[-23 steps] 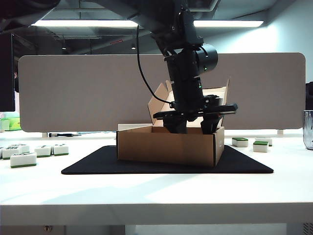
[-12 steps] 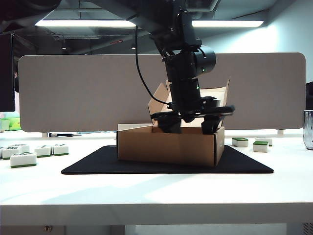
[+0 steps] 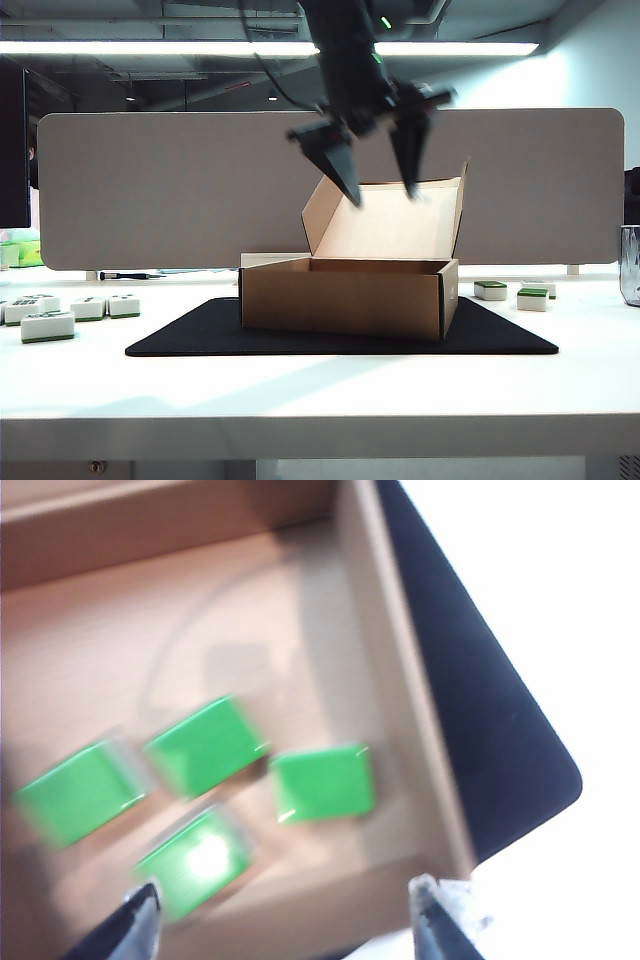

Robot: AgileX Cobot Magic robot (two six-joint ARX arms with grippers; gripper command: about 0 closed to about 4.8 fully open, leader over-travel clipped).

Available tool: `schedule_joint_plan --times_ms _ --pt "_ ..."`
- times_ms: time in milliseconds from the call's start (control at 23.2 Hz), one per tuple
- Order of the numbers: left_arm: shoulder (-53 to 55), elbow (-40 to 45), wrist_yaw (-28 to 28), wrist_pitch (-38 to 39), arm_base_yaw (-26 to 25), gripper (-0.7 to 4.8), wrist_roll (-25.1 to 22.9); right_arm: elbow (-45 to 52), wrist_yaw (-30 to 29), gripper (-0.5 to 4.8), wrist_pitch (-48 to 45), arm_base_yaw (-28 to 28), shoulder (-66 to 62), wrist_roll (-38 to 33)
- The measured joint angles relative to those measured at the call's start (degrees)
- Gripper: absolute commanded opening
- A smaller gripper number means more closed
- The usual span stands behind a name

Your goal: Pick up four mahjong tiles and put them into the paper box.

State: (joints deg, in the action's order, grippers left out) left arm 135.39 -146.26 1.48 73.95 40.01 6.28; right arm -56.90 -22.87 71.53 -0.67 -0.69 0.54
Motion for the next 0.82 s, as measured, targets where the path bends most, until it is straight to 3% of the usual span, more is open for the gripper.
schedule_joint_plan --times_ms 86,259,431,517,603,819 --pt "-3.3 0.1 -0.1 2.6 -2.8 2.77 -0.3 2.4 3.6 -0.01 -1.7 0.0 0.0 1.2" --pt "-10.9 0.3 -0.2 7.7 -9.8 1.51 -0.3 9.7 3.6 -0.01 -9.0 0.0 0.0 1.5" --pt "-20.2 4.9 -0.2 7.9 -18.6 0.53 -0.3 17.8 3.4 -0.01 -19.0 0.0 0.0 1.5" --pt "-26.6 10.6 -0.4 7.9 -23.0 0.44 -0.3 20.9 3.4 -0.01 -25.1 0.0 0.0 1.5" --pt "-32.4 16.0 -0.4 8.0 -27.0 -0.06 -0.9 23.0 3.4 -0.01 -29.0 0.0 0.0 1.3" --pt "-43.6 30.2 -0.6 8.2 -32.4 -0.06 -4.1 28.1 3.3 -0.01 -37.5 0.0 0.0 1.2"
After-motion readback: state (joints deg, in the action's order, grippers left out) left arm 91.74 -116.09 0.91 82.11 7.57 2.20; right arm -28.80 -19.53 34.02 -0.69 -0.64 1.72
